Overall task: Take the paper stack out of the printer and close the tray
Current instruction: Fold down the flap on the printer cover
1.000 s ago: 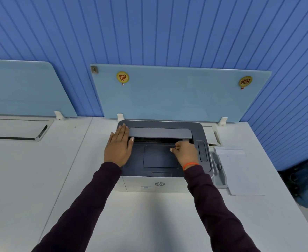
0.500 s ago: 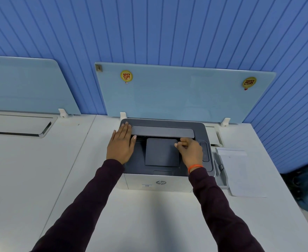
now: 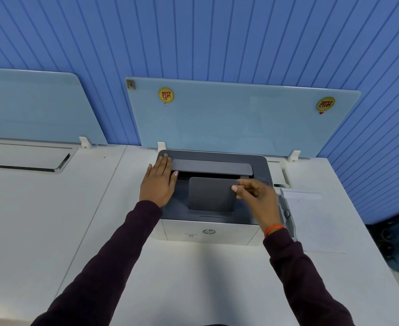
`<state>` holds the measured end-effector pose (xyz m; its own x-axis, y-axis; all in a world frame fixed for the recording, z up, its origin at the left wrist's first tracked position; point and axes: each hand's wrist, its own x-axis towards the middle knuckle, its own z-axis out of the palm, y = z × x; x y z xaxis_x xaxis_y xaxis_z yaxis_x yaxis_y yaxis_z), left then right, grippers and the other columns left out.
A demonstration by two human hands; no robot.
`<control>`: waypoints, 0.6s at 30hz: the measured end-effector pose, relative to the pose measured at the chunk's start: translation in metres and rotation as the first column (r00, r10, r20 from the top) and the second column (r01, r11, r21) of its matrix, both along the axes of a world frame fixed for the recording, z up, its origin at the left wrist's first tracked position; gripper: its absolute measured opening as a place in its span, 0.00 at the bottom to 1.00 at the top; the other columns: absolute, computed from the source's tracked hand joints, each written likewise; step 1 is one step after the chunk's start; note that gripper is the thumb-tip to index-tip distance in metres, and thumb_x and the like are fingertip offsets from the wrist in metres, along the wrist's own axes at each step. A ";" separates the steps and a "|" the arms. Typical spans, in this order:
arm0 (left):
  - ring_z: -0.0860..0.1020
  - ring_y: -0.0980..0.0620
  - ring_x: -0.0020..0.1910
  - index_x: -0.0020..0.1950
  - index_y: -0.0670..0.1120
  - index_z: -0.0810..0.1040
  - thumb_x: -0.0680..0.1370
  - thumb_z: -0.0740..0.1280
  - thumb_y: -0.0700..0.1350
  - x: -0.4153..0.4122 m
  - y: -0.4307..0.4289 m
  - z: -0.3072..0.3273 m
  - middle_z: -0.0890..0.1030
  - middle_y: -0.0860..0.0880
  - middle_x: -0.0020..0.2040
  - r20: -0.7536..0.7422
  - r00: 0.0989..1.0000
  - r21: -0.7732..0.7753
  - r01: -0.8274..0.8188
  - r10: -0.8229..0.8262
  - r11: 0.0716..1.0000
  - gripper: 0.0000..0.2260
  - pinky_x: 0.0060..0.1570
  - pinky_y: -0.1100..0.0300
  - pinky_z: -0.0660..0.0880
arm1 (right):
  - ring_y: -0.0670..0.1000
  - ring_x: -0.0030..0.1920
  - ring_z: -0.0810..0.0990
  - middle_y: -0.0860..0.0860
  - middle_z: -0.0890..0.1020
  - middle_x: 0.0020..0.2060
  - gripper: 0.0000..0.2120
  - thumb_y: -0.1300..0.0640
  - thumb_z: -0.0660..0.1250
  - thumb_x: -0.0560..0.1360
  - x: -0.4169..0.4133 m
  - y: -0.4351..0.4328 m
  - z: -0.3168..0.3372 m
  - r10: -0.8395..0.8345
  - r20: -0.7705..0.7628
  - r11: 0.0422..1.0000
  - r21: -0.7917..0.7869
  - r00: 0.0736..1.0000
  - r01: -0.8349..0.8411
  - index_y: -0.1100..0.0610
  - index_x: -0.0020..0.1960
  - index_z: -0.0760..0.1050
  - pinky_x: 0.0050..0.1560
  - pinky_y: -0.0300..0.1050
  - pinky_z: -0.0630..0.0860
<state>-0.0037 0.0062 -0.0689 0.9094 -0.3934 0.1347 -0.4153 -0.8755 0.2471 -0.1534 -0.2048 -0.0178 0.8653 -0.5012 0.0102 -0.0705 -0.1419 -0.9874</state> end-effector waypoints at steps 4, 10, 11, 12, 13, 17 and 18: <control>0.55 0.49 0.77 0.76 0.43 0.56 0.82 0.49 0.51 0.000 0.000 -0.001 0.57 0.46 0.78 0.002 1.000 -0.004 0.000 0.000 1.000 0.24 0.76 0.52 0.51 | 0.49 0.39 0.82 0.58 0.83 0.41 0.07 0.64 0.71 0.71 -0.009 -0.005 0.002 0.095 0.010 0.995 -0.031 0.995 -0.095 0.54 0.46 0.80 0.37 0.28 0.79; 0.55 0.49 0.77 0.76 0.43 0.57 0.82 0.50 0.51 0.000 0.000 -0.001 0.58 0.46 0.78 0.004 1.000 -0.010 0.000 0.000 1.000 0.24 0.76 0.51 0.52 | 0.41 0.36 0.83 0.53 0.84 0.39 0.10 0.64 0.72 0.70 -0.017 -0.011 0.003 0.182 0.000 0.983 -0.025 0.983 -0.182 0.49 0.44 0.80 0.40 0.30 0.80; 0.56 0.49 0.77 0.76 0.43 0.57 0.82 0.50 0.50 0.000 0.000 -0.001 0.58 0.46 0.78 0.006 1.000 -0.013 0.001 -0.001 1.000 0.24 0.76 0.51 0.52 | 0.41 0.36 0.83 0.52 0.84 0.39 0.10 0.64 0.72 0.69 -0.018 -0.011 0.004 0.195 -0.003 0.981 -0.019 0.981 -0.195 0.49 0.44 0.80 0.40 0.30 0.80; 0.56 0.49 0.77 0.76 0.43 0.57 0.82 0.50 0.50 0.000 -0.001 -0.001 0.58 0.46 0.78 0.008 1.000 -0.015 0.002 -0.001 1.000 0.23 0.76 0.51 0.52 | 0.41 0.36 0.83 0.52 0.84 0.38 0.10 0.64 0.72 0.69 -0.019 -0.011 0.005 0.205 -0.002 0.979 -0.009 0.979 -0.205 0.50 0.45 0.80 0.40 0.30 0.80; 0.56 0.49 0.77 0.76 0.43 0.58 0.82 0.50 0.50 0.000 -0.001 -0.001 0.59 0.46 0.78 0.008 1.000 -0.018 0.002 -0.001 1.000 0.23 0.76 0.51 0.52 | 0.41 0.36 0.83 0.52 0.84 0.38 0.10 0.65 0.72 0.69 -0.021 -0.011 0.005 0.210 0.000 0.978 -0.002 0.978 -0.210 0.50 0.45 0.81 0.40 0.30 0.80; 0.56 0.49 0.77 0.76 0.43 0.57 0.82 0.50 0.50 0.000 -0.001 -0.001 0.58 0.46 0.78 0.000 1.000 -0.017 -0.001 0.001 1.000 0.23 0.76 0.51 0.52 | 0.46 0.39 0.82 0.46 0.84 0.35 0.09 0.58 0.74 0.67 -0.025 -0.010 0.002 0.208 0.001 0.978 0.011 0.978 -0.208 0.47 0.43 0.81 0.44 0.33 0.81; 0.55 0.49 0.77 0.76 0.43 0.57 0.82 0.50 0.50 0.000 -0.001 -0.001 0.58 0.46 0.78 -0.001 1.000 -0.015 0.001 -0.001 1.000 0.24 0.76 0.51 0.52 | 0.47 0.40 0.82 0.45 0.84 0.34 0.09 0.59 0.74 0.67 -0.025 -0.010 0.001 0.208 -0.005 0.978 0.013 0.978 -0.208 0.46 0.43 0.81 0.44 0.33 0.80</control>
<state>-0.0039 0.0052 -0.0695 0.9092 -0.3922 0.1397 -0.4158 -0.8714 0.2603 -0.1786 -0.2151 -0.0166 0.9506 -0.3104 -0.0007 -0.0470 -0.1415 -0.9888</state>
